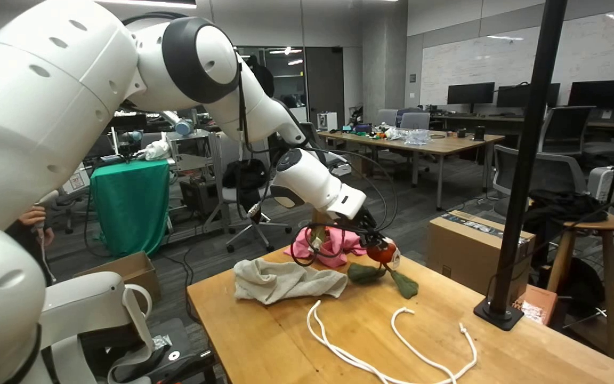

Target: Move the peach shirt to the right, move the pink shirt to the left, move the white towel to the left, move the yellow towel to the right, move the thick white rope forwards, move the radish backwards

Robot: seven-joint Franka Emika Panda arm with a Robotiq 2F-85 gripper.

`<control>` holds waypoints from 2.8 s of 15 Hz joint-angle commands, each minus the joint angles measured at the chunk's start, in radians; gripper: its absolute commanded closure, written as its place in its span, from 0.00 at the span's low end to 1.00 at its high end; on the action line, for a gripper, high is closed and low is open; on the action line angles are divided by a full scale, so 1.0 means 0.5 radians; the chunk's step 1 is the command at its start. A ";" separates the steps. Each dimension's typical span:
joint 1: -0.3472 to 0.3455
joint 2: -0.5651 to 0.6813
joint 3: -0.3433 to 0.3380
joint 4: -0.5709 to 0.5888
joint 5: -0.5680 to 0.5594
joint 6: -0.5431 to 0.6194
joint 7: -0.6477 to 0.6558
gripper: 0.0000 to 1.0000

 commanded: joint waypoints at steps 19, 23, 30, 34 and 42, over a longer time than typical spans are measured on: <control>-0.550 0.295 0.487 0.634 0.428 0.340 -0.999 0.11; -0.605 0.178 0.571 0.528 0.468 0.406 -1.166 0.00; -0.910 -0.097 0.989 0.212 0.841 0.487 -1.865 0.00; -1.190 -0.314 1.361 -0.074 1.212 0.639 -2.357 0.00; -2.151 -0.606 2.205 -0.431 1.611 1.235 -3.488 0.00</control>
